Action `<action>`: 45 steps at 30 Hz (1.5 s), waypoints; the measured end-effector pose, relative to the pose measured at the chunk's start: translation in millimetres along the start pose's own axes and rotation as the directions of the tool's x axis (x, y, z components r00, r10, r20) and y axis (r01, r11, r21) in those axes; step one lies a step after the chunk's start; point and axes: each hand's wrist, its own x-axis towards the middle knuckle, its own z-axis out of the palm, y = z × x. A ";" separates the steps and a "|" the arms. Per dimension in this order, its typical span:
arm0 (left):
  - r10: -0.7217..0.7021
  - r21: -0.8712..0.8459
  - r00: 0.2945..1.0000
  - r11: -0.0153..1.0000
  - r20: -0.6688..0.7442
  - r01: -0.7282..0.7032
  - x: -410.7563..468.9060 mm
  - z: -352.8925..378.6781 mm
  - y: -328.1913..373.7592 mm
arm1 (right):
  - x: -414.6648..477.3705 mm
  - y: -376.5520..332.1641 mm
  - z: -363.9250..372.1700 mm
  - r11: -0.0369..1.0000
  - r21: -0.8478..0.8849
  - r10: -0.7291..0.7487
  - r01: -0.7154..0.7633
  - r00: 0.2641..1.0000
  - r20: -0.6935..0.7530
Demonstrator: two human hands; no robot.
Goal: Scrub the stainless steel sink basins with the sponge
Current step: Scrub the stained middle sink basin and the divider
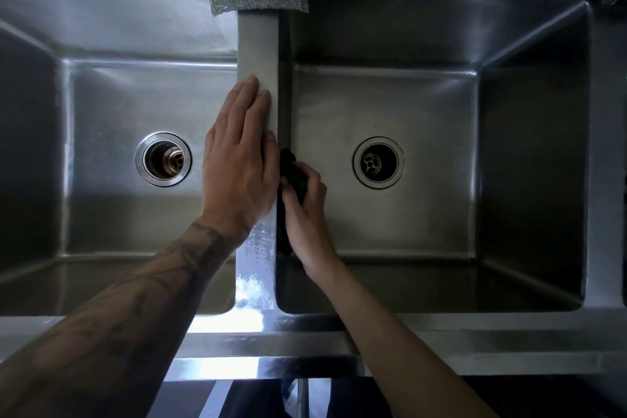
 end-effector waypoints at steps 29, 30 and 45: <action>0.015 -0.002 1.000 1.000 -0.009 -0.015 2.2 -0.3 -1.9 | 3.9 21.8 6.5 0.802 -0.217 0.569 -0.556 0.822 -0.007; 0.016 0.000 1.000 1.000 -0.010 -0.016 2.3 0.4 -2.4 | 9.3 19.6 7.6 0.801 -0.203 0.571 -0.563 0.821 -0.018; 0.042 -0.006 0.999 0.999 -0.034 -0.042 2.3 6.4 -9.9 | 231.7 -85.6 31.2 0.952 0.040 0.306 -0.304 0.947 -0.093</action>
